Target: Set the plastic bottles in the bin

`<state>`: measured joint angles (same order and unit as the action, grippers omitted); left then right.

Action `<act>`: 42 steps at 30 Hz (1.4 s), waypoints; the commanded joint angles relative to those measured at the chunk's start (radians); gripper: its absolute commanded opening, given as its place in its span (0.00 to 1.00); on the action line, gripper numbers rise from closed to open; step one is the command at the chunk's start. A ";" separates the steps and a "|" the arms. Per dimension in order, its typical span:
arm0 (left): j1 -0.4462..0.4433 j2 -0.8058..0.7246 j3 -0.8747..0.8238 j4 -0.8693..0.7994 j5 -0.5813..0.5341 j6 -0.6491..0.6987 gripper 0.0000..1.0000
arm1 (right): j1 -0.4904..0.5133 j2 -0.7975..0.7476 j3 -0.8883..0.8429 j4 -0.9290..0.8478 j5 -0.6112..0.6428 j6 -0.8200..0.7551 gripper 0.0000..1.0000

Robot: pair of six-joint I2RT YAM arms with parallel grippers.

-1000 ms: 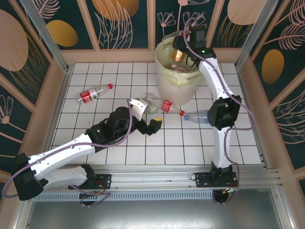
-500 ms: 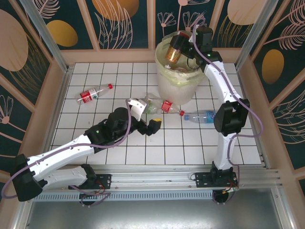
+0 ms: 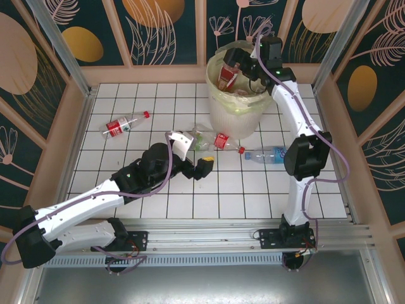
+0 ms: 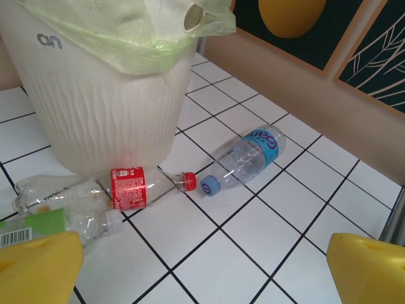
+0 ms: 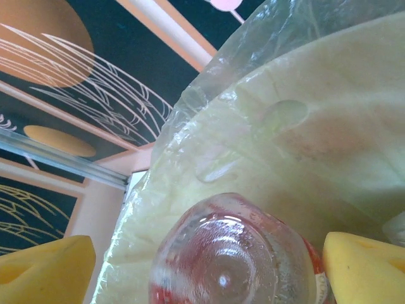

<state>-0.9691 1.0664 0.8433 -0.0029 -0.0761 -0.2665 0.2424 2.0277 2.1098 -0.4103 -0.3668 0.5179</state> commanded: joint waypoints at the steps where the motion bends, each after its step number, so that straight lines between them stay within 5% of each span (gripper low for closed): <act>1: -0.008 -0.013 0.000 0.024 0.012 -0.005 0.98 | -0.012 -0.062 0.065 -0.065 0.065 -0.050 0.94; 11: -0.008 0.009 0.015 0.003 -0.035 0.023 0.99 | -0.017 -0.223 -0.024 -0.096 0.193 -0.219 0.93; 21: 0.000 0.076 0.080 -0.065 -0.008 0.110 0.98 | -0.012 -0.615 -0.477 0.000 0.189 -0.354 0.93; 34: 0.004 0.132 0.123 -0.065 0.376 0.274 0.98 | -0.024 -1.023 -1.091 -0.073 0.430 -0.040 0.99; 42: 0.003 0.158 0.171 -0.055 0.430 0.257 0.98 | -0.084 -1.093 -1.321 -0.023 0.507 0.093 0.99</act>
<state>-0.9680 1.2072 0.9901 -0.0750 0.3065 -0.0227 0.1864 0.9558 0.8307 -0.4614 0.0807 0.5350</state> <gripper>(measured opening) 0.985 0.990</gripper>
